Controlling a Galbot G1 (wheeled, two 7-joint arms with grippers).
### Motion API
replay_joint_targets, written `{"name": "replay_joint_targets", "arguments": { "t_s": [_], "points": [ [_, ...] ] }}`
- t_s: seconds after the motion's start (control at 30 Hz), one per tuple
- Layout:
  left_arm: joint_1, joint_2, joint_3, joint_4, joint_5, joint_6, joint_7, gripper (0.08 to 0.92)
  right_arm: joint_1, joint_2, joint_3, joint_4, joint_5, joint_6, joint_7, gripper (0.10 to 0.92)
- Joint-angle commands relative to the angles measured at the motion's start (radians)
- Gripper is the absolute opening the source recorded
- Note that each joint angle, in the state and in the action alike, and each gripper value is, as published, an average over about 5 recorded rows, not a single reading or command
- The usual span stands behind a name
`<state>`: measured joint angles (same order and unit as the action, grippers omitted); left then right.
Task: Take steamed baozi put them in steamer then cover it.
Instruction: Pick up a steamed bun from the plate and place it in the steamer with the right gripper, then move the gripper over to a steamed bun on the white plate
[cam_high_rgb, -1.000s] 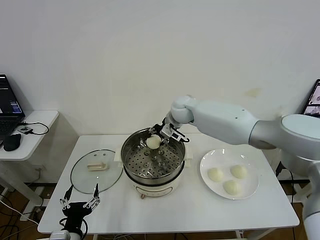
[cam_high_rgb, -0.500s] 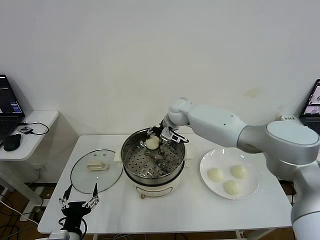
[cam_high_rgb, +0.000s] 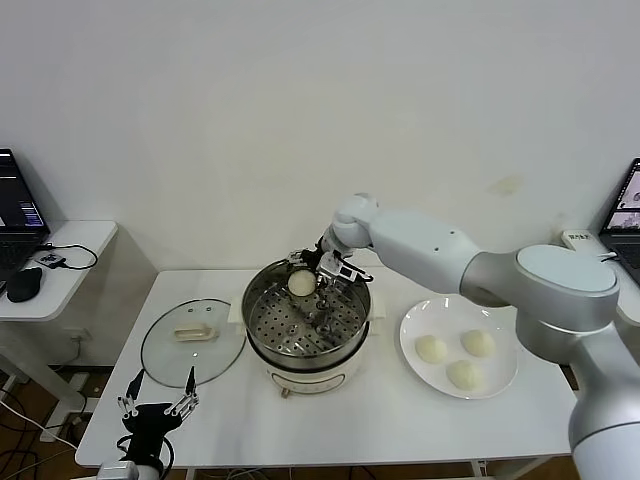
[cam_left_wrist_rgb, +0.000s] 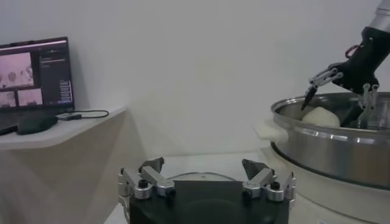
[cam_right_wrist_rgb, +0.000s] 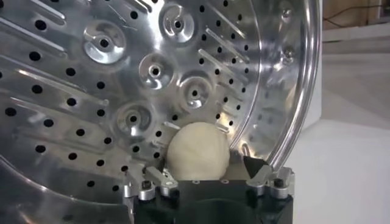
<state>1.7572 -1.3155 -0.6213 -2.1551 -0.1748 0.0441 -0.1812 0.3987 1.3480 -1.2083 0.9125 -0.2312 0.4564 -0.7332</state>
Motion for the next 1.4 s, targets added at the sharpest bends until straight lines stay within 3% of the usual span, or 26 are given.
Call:
{"name": "replay_joint_targets", "arguments": {
  "t_s": [0.03, 0.2, 0.3, 0.47, 0.73, 1.0, 1.4],
  "points": [
    [0.001, 0.000, 0.000, -0.002, 0.001, 0.001, 0.001, 0.823, 0.053, -0.020, -0.035, 0.064, 0.129, -0.062, -0.029, 0.823],
    [0.006, 0.004, 0.001, -0.015, 0.000, 0.002, 0.004, 0.823, 0.219, -0.161, -0.102, 0.318, 0.421, -0.352, -0.144, 0.823],
    [0.005, 0.008, -0.001, -0.024, -0.002, 0.005, 0.006, 0.823, 0.296, -0.277, -0.116, 0.458, 0.514, -0.532, -0.192, 0.822],
    [0.003, 0.019, -0.009, -0.037, -0.006, 0.011, 0.009, 0.823, 0.383, -0.483, -0.137, 0.640, 0.567, -0.712, -0.219, 0.823],
    [0.002, 0.031, -0.025, -0.058, -0.013, 0.025, 0.014, 0.823, 0.352, -0.844, -0.160, 0.854, 0.501, -0.801, -0.235, 0.823],
    [-0.010, 0.045, -0.044, -0.053, -0.018, 0.040, 0.018, 0.823, -0.037, -1.005, 0.068, 0.866, 0.330, -0.792, -0.235, 0.823],
    [-0.017, 0.037, -0.057, -0.028, -0.013, 0.048, 0.023, 0.823, -0.460, -0.902, 0.373, 0.664, 0.166, -0.764, -0.225, 0.823]
  ]
}}
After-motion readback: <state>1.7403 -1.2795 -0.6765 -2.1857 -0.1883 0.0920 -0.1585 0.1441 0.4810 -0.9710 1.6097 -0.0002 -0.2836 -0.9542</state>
